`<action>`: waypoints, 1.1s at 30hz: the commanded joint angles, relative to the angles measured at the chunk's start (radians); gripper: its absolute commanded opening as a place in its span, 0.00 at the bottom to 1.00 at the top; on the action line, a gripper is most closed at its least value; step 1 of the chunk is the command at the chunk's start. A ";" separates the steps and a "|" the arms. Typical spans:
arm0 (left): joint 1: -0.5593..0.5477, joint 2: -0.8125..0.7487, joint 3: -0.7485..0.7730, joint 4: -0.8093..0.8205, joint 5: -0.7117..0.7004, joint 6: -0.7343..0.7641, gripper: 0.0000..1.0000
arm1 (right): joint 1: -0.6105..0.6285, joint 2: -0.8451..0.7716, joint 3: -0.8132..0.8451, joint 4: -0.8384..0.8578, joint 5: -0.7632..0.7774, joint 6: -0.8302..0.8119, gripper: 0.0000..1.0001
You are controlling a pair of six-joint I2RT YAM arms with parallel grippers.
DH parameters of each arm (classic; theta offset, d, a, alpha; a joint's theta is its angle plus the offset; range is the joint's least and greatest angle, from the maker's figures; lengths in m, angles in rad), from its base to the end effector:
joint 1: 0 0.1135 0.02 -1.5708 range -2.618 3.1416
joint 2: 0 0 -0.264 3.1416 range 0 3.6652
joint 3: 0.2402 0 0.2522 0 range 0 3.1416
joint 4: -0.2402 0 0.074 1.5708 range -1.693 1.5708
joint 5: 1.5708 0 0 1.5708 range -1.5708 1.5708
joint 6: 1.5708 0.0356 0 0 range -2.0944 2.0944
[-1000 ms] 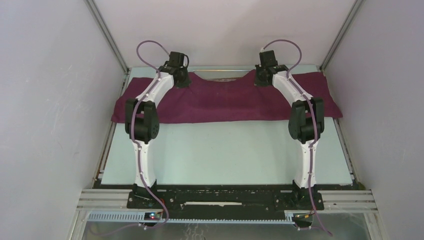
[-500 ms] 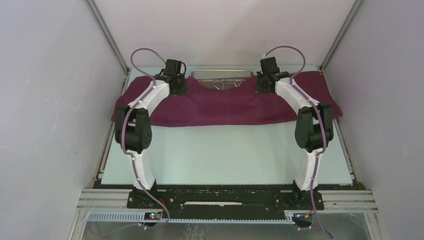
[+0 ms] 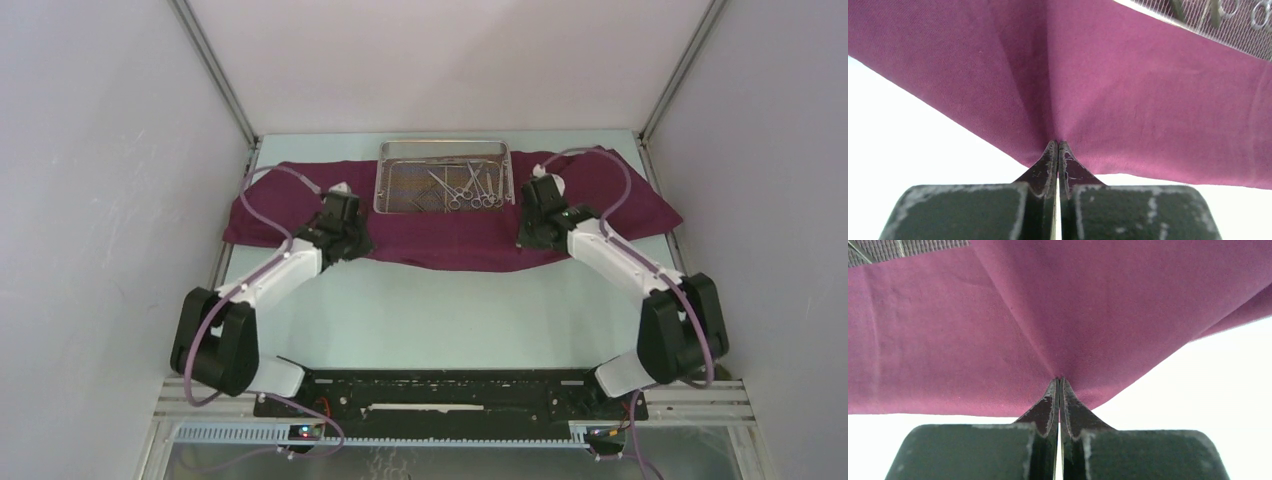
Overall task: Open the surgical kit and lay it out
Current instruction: Open the surgical kit at the center of the board.
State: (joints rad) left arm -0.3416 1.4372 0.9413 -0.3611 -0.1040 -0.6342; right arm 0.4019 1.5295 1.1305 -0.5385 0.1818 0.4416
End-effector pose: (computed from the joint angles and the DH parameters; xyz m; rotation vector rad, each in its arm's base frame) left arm 0.2843 -0.0972 0.2287 -0.4035 2.4131 -0.3151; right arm 0.2995 0.1203 0.2495 0.1238 2.4875 0.1269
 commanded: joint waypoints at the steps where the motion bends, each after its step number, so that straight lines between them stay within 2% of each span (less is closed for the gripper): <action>1: -0.064 -0.139 -0.172 0.042 -0.052 -0.131 0.00 | 0.041 -0.159 -0.140 -0.034 0.032 0.124 0.00; 9: -0.114 -0.324 -0.439 0.070 -0.068 -0.294 0.00 | 0.096 -0.321 -0.377 -0.041 -0.017 0.234 0.00; 14: -0.115 -0.398 -0.496 0.037 -0.070 -0.328 0.00 | 0.115 -0.365 -0.446 -0.049 -0.032 0.284 0.00; 16: -0.117 -0.416 -0.508 0.027 -0.065 -0.332 0.04 | 0.123 -0.384 -0.463 -0.063 -0.022 0.298 0.01; 20: -0.123 -0.443 -0.517 0.003 -0.060 -0.345 0.07 | 0.128 -0.417 -0.483 -0.095 -0.010 0.309 0.06; 23: -0.126 -0.484 -0.531 -0.021 -0.072 -0.363 0.08 | 0.128 -0.446 -0.490 -0.116 -0.001 0.304 0.13; 25: -0.126 -0.512 -0.541 -0.034 -0.066 -0.373 0.11 | 0.130 -0.466 -0.488 -0.127 -0.004 0.297 0.22; 29: -0.128 -0.572 -0.538 -0.065 -0.058 -0.370 0.37 | 0.132 -0.514 -0.459 -0.162 -0.018 0.280 0.49; 33: -0.128 -0.635 -0.471 -0.117 -0.074 -0.325 0.49 | 0.132 -0.533 -0.381 -0.185 0.006 0.219 0.59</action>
State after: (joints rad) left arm -0.4625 0.8581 0.4171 -0.4259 -0.1398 -0.9890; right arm 0.5243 1.0252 0.6544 -0.6922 0.1513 0.7139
